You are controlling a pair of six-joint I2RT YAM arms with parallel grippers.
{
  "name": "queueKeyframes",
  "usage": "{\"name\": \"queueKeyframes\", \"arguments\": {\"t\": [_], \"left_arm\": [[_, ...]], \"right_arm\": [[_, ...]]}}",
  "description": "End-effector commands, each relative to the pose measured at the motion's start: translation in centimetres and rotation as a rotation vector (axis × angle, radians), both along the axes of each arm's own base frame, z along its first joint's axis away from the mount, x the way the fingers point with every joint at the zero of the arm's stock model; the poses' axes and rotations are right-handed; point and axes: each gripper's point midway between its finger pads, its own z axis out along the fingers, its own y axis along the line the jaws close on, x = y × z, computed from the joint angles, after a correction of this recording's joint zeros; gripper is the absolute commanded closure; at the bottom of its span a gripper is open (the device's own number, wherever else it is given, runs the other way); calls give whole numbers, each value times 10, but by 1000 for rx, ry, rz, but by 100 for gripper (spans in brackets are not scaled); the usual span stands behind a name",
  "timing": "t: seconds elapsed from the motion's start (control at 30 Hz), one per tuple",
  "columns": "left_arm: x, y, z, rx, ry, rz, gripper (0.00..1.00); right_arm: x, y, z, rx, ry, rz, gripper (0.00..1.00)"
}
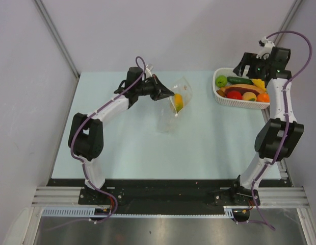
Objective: Place the food in the zip-top bag and seal the zipper
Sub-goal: Place the fake fruit in the zipper food storage bag, then pick up the fake fruit from the bin.
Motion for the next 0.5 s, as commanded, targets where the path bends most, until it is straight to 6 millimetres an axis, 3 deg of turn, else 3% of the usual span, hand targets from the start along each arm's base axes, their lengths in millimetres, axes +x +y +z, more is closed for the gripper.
{"name": "queueKeyframes", "arguments": {"t": [0.0, 0.1, 0.23, 0.47], "left_arm": [[0, 1, 20, 1, -70, -28, 100], [1, 1, 13, 12, -53, -30, 100], [6, 0, 7, 32, -37, -29, 100], [11, 1, 6, 47, -52, -23, 100]], "right_arm": [[-11, -40, -54, -102, 222, -43, 8], [-1, -50, -72, -124, 276, -76, 5], [17, -45, -103, -185, 340, -100, 0], [27, -37, -154, -237, 457, -96, 1]]}}
